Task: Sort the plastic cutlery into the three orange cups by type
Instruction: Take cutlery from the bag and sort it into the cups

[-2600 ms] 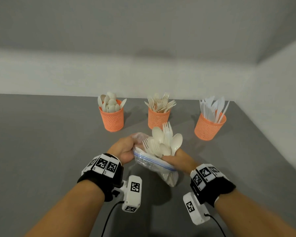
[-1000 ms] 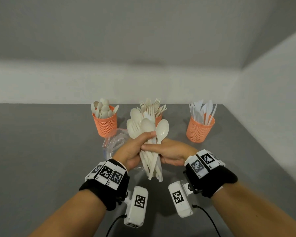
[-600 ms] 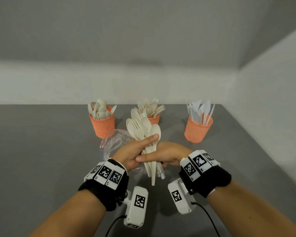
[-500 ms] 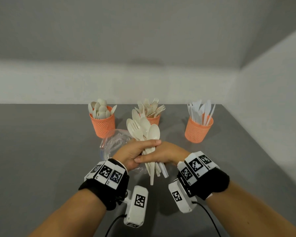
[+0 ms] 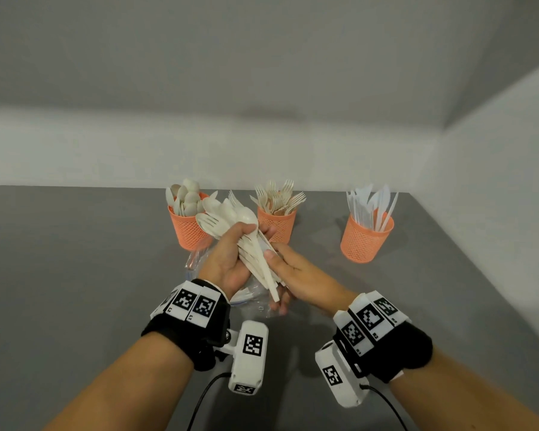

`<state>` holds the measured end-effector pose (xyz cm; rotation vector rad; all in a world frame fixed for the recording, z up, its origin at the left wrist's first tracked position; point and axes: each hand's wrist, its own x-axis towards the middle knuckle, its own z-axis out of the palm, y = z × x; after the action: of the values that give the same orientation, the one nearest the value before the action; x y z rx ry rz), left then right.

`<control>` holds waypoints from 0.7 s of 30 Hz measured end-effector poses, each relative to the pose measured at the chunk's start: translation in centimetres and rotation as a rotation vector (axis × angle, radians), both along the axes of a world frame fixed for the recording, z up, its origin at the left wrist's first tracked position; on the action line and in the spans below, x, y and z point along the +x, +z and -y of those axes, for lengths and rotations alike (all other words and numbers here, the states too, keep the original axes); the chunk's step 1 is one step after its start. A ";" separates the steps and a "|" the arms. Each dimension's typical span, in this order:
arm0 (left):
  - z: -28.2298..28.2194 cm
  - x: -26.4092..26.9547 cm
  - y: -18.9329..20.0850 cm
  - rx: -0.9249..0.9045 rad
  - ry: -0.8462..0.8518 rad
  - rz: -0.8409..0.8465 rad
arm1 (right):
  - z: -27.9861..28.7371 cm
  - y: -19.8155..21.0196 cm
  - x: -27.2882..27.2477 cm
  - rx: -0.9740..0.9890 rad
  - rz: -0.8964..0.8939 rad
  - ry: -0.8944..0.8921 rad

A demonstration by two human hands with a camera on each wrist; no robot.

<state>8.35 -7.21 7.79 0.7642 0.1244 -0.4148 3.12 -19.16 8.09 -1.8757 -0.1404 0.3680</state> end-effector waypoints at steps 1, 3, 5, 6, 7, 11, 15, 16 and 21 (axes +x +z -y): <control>0.1 -0.1 0.2 0.004 0.019 -0.008 | -0.1 -0.1 0.1 -0.026 0.035 -0.009; 0.5 -0.2 0.4 0.033 0.041 0.008 | -0.3 -0.3 0.5 -0.090 0.089 -0.023; 0.7 -0.3 0.5 0.056 0.036 0.030 | -0.6 -0.4 0.7 -0.124 0.110 -0.040; 0.7 -0.3 0.4 0.072 0.020 0.038 | -0.7 -0.4 0.7 -0.129 0.125 -0.041; 0.6 -0.3 0.3 0.092 -0.011 0.041 | -0.8 -0.4 0.6 -0.137 0.150 -0.036; 0.1 -0.1 0.0 0.152 -0.132 0.015 | -0.5 -0.2 0.6 -0.207 0.229 -0.003; -0.4 -0.1 0.2 0.144 -0.147 0.017 | 0.0 -0.2 1.0 -0.259 0.265 -0.063; -0.6 -0.1 0.1 0.133 -0.141 0.018 | 0.1 -0.3 1.1 -0.302 0.329 -0.095; -0.5 -0.1 0.0 0.023 -0.144 0.040 | 0.6 -0.7 1.8 -0.503 0.746 -0.180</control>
<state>8.29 -6.66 7.77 0.8058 0.0371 -0.5348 4.87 -19.73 7.38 -2.4247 -0.4043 -0.4824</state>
